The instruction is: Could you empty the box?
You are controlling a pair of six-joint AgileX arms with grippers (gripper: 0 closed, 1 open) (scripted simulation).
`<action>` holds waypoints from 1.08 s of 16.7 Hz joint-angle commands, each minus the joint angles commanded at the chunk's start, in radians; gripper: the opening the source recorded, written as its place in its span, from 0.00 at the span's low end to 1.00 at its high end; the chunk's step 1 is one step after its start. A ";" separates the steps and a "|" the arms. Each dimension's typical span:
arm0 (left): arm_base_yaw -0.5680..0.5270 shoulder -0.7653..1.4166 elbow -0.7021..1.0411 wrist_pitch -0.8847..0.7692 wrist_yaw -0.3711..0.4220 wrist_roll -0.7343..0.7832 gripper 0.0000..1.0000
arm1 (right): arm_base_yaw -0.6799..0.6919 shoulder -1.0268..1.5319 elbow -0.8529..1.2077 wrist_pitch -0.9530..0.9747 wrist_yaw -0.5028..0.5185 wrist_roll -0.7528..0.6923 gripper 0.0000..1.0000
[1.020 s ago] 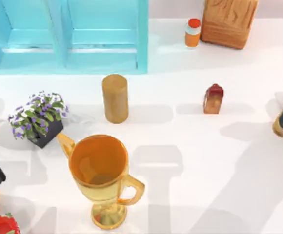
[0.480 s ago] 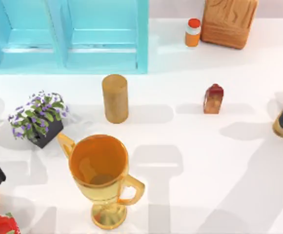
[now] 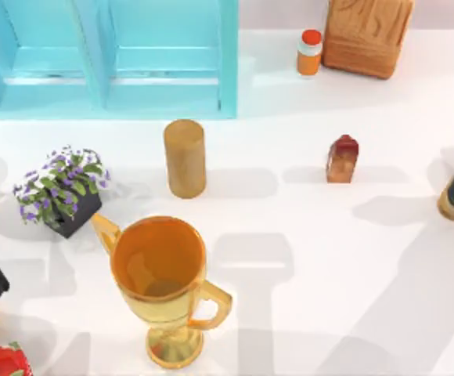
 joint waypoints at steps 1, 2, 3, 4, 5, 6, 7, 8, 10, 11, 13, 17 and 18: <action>0.000 0.000 0.000 0.000 0.000 0.000 1.00 | 0.000 0.000 0.000 0.000 0.000 0.000 0.17; 0.000 0.000 0.000 0.000 0.000 0.000 1.00 | 0.000 0.000 0.000 0.000 0.000 0.000 0.10; 0.000 0.000 0.000 0.000 0.000 0.000 1.00 | 0.000 0.000 0.000 0.000 0.000 0.000 0.02; 0.000 0.000 0.000 0.000 0.000 0.000 1.00 | 0.000 0.000 0.000 0.000 0.000 0.000 0.00; 0.000 0.000 0.000 0.000 0.000 0.000 1.00 | 0.000 0.000 0.000 0.000 0.000 0.000 0.00; 0.000 0.000 0.000 0.000 0.000 0.000 1.00 | 0.000 0.000 0.000 0.000 0.000 0.000 0.00; 0.000 0.000 0.000 0.000 0.000 0.000 1.00 | 0.000 0.000 0.000 0.000 0.000 0.000 0.00; 0.000 0.000 0.000 0.000 0.000 0.000 1.00 | 0.000 0.000 0.000 0.000 0.000 0.000 0.00; 0.000 0.000 0.000 0.000 0.000 0.000 1.00 | 0.000 0.000 0.000 0.000 0.000 0.000 0.00; 0.000 0.000 0.000 0.000 0.000 0.000 1.00 | 0.000 0.000 0.000 0.000 0.000 0.000 0.00; 0.000 0.000 0.000 0.000 0.000 0.000 1.00 | 0.000 -0.001 0.003 -0.003 0.000 0.001 0.00; 0.000 0.000 0.000 0.000 0.000 0.000 1.00 | 0.003 0.003 0.112 -0.115 -0.003 -0.002 0.00; 0.000 0.000 0.000 0.000 0.000 0.000 1.00 | 0.001 0.003 0.163 -0.167 -0.002 -0.003 0.00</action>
